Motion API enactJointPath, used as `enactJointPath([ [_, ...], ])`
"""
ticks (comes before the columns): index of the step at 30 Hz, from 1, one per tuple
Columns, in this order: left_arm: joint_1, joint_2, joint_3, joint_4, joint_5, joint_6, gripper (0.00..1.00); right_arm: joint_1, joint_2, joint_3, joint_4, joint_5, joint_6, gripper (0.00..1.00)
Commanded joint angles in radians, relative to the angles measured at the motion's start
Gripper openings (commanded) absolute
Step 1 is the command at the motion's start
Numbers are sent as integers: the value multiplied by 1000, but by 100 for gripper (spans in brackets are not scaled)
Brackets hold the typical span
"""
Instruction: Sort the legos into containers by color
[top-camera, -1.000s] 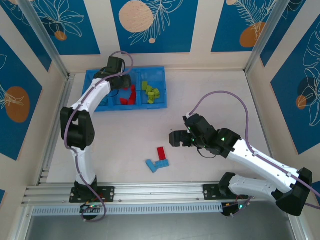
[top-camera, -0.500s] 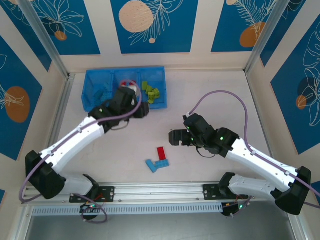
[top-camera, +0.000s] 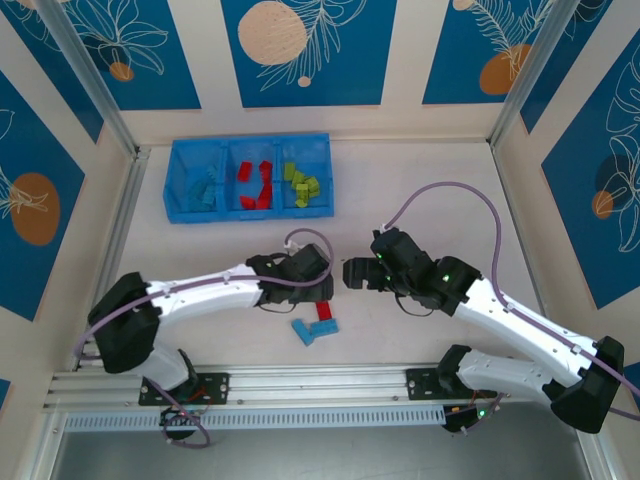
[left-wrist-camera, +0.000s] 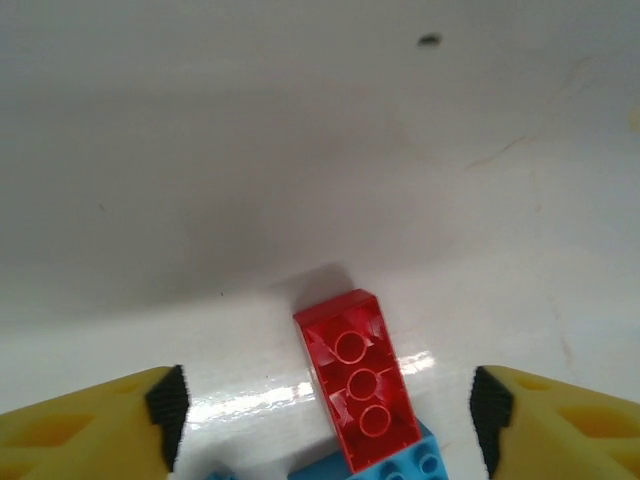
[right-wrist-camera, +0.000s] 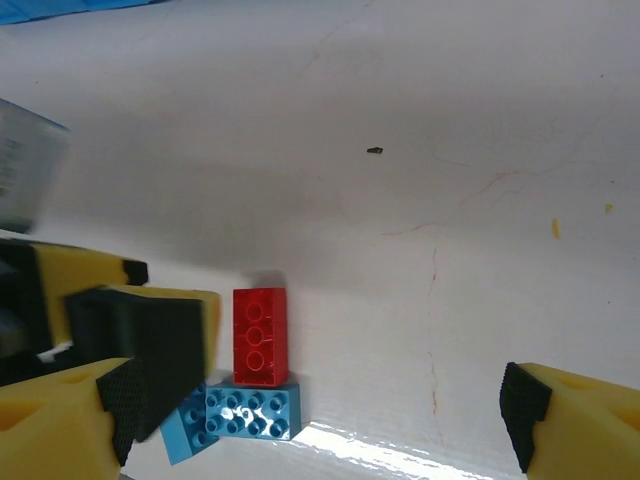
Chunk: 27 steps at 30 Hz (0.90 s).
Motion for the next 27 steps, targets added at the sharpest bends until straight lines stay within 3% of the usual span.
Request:
enactJointPath([
  [1, -21, 75, -6, 31, 56, -35, 83, -8, -18, -15, -13, 27, 20, 94],
  [4, -32, 130, 5, 70, 69, -5, 91, -13, -19, -23, -3, 25, 19, 94],
  [7, -33, 194, 31, 82, 102, 20, 92, -16, -19, -23, -4, 21, 19, 94],
  [13, -46, 246, 37, 47, 120, 25, 61, -21, -36, -35, -24, 24, 26, 94],
  [19, -46, 199, -16, 16, 106, 25, 38, -24, -56, -60, -15, 17, 39, 94],
  [23, -46, 148, -34, 3, 89, 33, 27, -25, -56, -55, -15, 14, 39, 94],
  [27, -35, 87, -25, -24, 38, 68, 24, -25, -61, -51, -16, 7, 40, 94],
])
